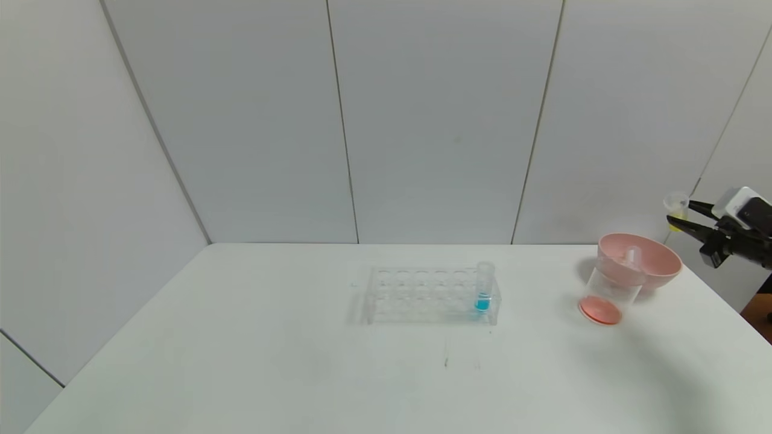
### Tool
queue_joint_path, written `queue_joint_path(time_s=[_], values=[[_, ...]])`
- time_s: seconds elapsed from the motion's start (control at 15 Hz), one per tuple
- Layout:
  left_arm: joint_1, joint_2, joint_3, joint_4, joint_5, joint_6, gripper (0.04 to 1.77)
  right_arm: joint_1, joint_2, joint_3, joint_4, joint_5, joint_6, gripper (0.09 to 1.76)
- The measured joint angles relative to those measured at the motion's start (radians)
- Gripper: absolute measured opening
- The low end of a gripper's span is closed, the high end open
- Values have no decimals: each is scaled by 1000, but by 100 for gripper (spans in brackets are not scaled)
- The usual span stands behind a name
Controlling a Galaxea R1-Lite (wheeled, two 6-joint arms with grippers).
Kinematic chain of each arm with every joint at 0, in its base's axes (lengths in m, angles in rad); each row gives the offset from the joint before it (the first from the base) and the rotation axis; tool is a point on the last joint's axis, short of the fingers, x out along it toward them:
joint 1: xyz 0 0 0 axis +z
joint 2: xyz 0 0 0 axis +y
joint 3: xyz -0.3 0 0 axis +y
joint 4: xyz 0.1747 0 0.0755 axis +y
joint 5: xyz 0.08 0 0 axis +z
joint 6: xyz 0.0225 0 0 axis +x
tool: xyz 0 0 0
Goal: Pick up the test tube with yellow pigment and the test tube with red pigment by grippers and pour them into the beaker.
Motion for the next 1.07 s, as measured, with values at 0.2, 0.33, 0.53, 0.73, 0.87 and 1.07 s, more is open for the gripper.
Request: queue_joint_path(time_s=[0.2, 0.33, 0.53, 0.73, 0.87, 1.07], values=[[0, 0, 0, 0, 0, 0, 176, -8, 2, 4, 5, 19, -82, 49], [0, 0, 0, 0, 0, 0, 176, -9, 1, 4, 1, 69, -112, 49], [0, 0, 0, 0, 0, 0, 176, -14, 0, 4, 4, 90, -159, 49], [0, 0, 0, 0, 0, 0, 176, -6, -5, 5, 18, 118, -163, 49], [0, 0, 0, 0, 0, 0, 176, -4, -12, 6, 63, 143, -181, 49], [0, 0, 0, 0, 0, 0, 176, -6, -27, 5, 95, 143, -188, 49]])
